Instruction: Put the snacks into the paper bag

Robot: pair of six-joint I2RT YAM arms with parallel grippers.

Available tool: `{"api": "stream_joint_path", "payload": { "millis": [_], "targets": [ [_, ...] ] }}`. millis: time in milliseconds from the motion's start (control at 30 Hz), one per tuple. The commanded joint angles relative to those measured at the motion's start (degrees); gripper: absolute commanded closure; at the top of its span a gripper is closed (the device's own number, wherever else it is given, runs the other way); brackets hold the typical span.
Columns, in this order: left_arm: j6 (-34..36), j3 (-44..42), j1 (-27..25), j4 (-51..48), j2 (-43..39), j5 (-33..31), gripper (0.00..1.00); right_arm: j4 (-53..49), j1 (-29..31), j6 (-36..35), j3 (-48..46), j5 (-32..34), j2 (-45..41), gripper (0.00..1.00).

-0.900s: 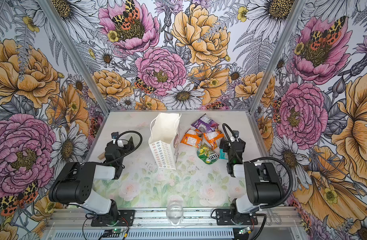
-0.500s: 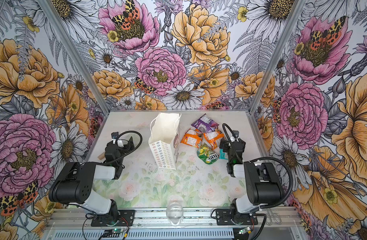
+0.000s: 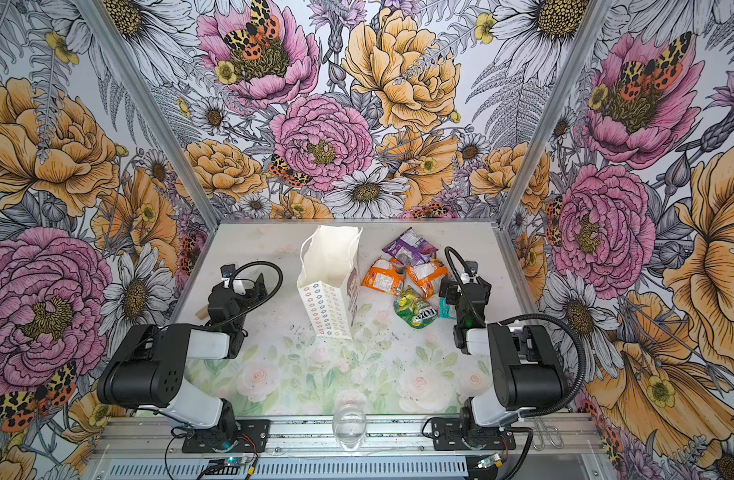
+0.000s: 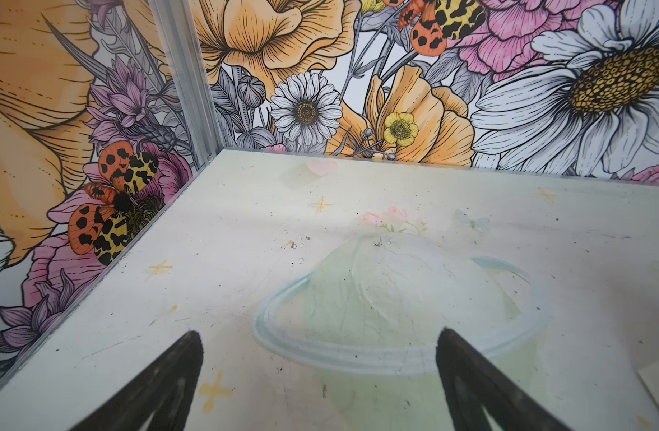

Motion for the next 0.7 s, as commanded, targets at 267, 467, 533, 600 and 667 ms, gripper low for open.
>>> {"api": "stream_joint_path", "payload": {
  "millis": [267,467,533,600,667],
  "targets": [
    [0.4,-0.1,-2.0,2.1,-0.1,-3.9,0.01,2.2,0.4,-0.6,-0.4,0.8,0.7,0.09],
    [0.3,-0.2,-2.1,2.6,-0.1,-5.9,0.01,2.5,0.8,-0.7,-0.6,1.8,0.7,0.11],
    [0.3,-0.5,-2.1,3.0,-0.3,-5.8,0.01,2.6,0.8,-0.7,-0.6,1.8,0.7,0.11],
    [0.3,-0.9,-2.1,3.1,-1.0,-6.2,0.01,2.6,0.8,-0.7,-0.6,1.8,0.8,0.11],
    [0.2,-1.1,-2.3,2.3,-2.3,-6.6,0.01,2.6,0.9,-0.7,-0.6,1.8,0.7,0.11]
  ]
}}
